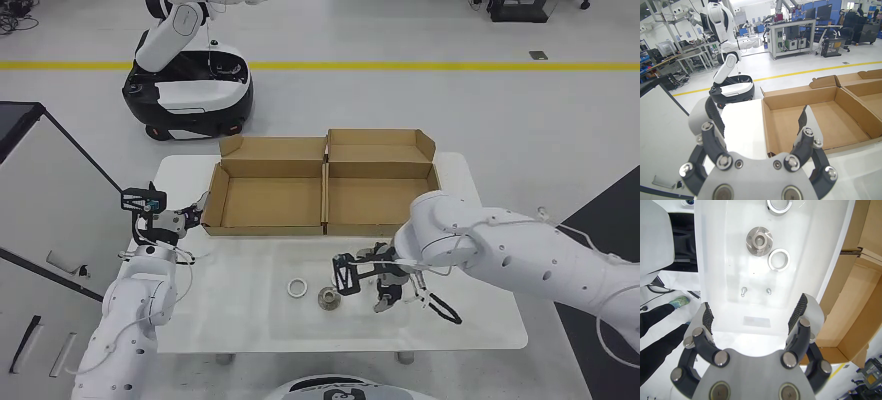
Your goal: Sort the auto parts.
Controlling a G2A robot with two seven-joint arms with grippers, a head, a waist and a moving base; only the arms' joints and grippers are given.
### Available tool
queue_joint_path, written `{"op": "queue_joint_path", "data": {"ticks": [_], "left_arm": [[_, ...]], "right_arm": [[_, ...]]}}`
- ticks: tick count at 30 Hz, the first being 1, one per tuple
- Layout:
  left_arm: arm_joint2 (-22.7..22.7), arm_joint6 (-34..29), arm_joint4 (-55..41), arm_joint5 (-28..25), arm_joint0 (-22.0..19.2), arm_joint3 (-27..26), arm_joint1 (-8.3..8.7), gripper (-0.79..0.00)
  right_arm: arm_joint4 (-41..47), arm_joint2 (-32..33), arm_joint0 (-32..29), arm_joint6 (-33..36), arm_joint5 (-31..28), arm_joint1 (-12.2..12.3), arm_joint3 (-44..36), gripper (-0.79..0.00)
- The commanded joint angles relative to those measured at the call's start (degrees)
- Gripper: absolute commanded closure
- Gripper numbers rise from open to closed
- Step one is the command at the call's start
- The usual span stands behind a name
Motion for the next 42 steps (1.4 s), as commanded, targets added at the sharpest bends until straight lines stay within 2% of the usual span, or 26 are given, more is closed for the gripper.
{"op": "queue_joint_path", "data": {"ticks": [1,2,3,5,6,9,12,21,42], "left_arm": [[0.0,0.0,0.0,0.0,0.0,0.0,0.0,-0.785],[0.0,0.0,0.0,0.0,0.0,0.0,0.0,-0.785],[0.0,0.0,0.0,0.0,0.0,0.0,0.0,-0.785],[0.0,0.0,0.0,0.0,0.0,0.0,0.0,-0.785],[0.0,0.0,0.0,0.0,0.0,0.0,0.0,-0.785],[0.0,0.0,0.0,0.0,0.0,0.0,0.0,-0.785],[0.0,0.0,0.0,0.0,0.0,0.0,0.0,-0.785],[0.0,0.0,0.0,0.0,0.0,0.0,0.0,-0.785],[0.0,0.0,0.0,0.0,0.0,0.0,0.0,-0.785]], "right_arm": [[-0.35,0.1,-0.22,0.16,0.27,-0.22,0.31,-0.785],[-0.48,0.13,-0.36,0.26,0.33,-0.32,0.43,-0.785],[-0.58,0.17,-0.5,0.41,0.27,-0.41,0.51,-0.742],[-0.71,0.19,-0.86,0.86,0.41,-0.51,0.61,-0.576],[-0.79,0.16,-1.06,1.24,0.39,-0.53,0.65,-0.517],[-0.92,0.42,-1.69,1.4,0.62,-0.47,1.05,-0.465],[-1.0,0.76,-2.38,1.35,0.96,-0.36,0.99,-0.363],[-1.76,1.56,-4.52,1.83,1.09,0.22,0.79,-0.339],[-3.25,3.09,-9.87,2.51,0.71,2.12,-1.04,-0.357]]}}
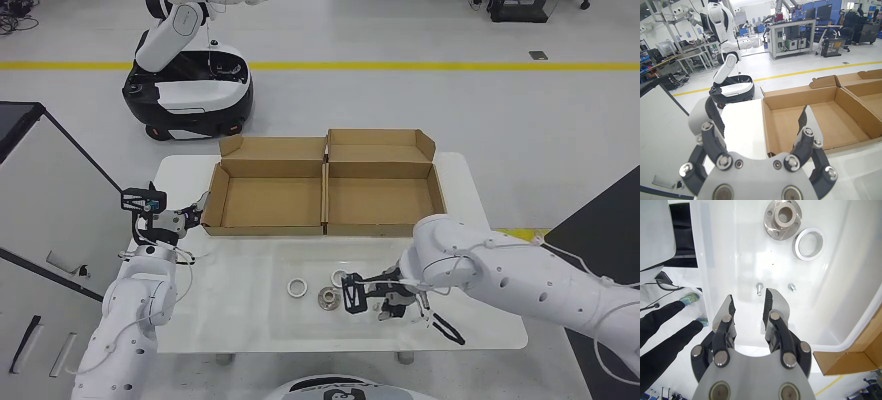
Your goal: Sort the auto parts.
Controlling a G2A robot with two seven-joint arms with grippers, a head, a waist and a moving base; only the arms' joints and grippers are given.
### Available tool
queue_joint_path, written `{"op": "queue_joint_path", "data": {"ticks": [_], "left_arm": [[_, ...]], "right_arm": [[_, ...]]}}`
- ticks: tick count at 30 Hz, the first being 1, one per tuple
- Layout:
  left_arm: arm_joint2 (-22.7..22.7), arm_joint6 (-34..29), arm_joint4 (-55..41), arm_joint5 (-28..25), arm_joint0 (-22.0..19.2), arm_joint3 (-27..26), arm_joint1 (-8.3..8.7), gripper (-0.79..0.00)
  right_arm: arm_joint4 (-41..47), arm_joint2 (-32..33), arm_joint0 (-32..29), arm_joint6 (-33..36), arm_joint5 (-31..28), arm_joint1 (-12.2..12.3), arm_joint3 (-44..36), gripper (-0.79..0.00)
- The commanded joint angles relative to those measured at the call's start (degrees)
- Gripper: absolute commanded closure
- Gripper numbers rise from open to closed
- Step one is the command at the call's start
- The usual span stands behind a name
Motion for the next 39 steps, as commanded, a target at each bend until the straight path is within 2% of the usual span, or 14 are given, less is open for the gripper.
{"op": "queue_joint_path", "data": {"ticks": [1,17,39], "left_arm": [[0.0,0.0,0.0,0.0,0.0,0.0,0.0,-0.785],[0.0,0.0,0.0,0.0,0.0,0.0,0.0,-0.785],[0.0,0.0,0.0,0.0,0.0,0.0,0.0,-0.785]], "right_arm": [[-0.18,0.13,-0.42,-0.03,0.08,0.11,-0.03,-0.357],[-1.98,1.03,-2.8,-1.22,0.13,-0.26,1.37,-0.376],[-3.1,1.67,-4.26,-1.66,-0.33,-2.21,4.78,-0.382]]}}
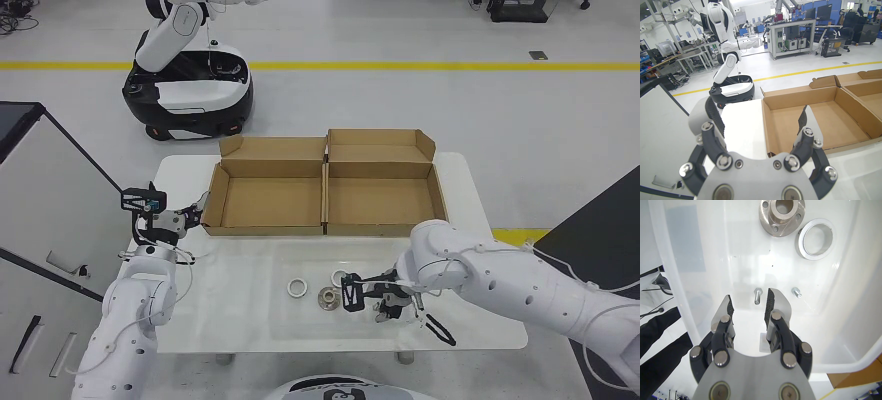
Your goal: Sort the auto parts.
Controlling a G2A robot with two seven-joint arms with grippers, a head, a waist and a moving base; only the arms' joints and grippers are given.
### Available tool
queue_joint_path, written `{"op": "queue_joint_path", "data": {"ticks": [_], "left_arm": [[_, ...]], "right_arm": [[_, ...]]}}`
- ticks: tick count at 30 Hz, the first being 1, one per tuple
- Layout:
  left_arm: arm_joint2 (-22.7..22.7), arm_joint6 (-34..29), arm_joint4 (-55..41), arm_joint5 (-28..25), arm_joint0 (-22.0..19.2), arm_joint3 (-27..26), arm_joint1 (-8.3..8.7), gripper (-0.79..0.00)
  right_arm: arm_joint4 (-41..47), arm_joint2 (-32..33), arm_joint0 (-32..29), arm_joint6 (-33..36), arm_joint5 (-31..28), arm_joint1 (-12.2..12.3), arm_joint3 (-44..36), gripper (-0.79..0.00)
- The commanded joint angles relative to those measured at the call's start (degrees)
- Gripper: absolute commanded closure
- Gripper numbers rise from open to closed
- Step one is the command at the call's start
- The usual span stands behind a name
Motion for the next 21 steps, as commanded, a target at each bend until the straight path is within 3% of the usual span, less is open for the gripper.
{"op": "queue_joint_path", "data": {"ticks": [1,21], "left_arm": [[0.0,0.0,0.0,0.0,0.0,0.0,0.0,-0.785],[0.0,0.0,0.0,0.0,0.0,0.0,0.0,-0.785]], "right_arm": [[-0.05,0.01,-0.16,0.15,-0.18,-0.09,0.28,-0.379],[-1.37,0.61,-1.36,0.38,-0.8,-1.25,1.93,-0.336]]}}
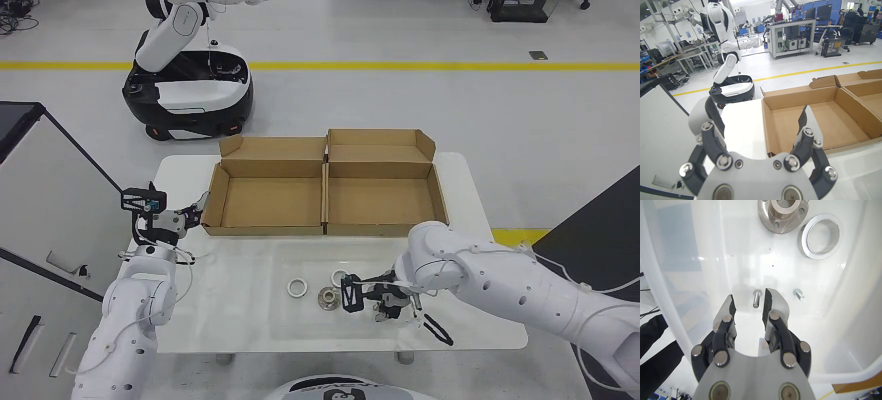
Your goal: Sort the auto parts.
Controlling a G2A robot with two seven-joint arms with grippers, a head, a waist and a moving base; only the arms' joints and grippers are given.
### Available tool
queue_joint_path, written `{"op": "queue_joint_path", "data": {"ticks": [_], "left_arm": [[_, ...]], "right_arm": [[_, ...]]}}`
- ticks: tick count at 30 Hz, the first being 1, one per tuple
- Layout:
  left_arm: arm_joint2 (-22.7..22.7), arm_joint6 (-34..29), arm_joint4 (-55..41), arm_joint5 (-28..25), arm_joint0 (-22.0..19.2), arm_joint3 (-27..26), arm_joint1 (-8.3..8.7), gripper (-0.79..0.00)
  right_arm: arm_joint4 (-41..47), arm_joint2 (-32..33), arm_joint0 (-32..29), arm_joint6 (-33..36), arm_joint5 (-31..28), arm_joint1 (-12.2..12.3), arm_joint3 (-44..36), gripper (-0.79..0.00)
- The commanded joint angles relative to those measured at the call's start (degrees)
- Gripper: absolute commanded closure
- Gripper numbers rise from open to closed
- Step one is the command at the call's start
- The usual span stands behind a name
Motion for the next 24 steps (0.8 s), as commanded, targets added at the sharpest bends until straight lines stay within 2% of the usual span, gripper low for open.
{"op": "queue_joint_path", "data": {"ticks": [1,12,19,24], "left_arm": [[0.0,0.0,0.0,0.0,0.0,0.0,0.0,-0.785],[0.0,0.0,0.0,0.0,0.0,0.0,0.0,-0.785],[0.0,0.0,0.0,0.0,0.0,0.0,0.0,-0.785],[0.0,0.0,0.0,0.0,0.0,0.0,0.0,-0.785]], "right_arm": [[-0.18,0.07,-0.07,0.03,0.04,-0.1,0.14,-0.329],[-0.96,0.63,-0.44,0.19,0.16,-0.65,0.42,-0.219],[-1.31,1.05,-0.68,0.56,0.08,-0.86,0.42,-0.006],[-1.47,1.33,-0.93,0.79,-0.28,-0.93,0.28,0.0]]}}
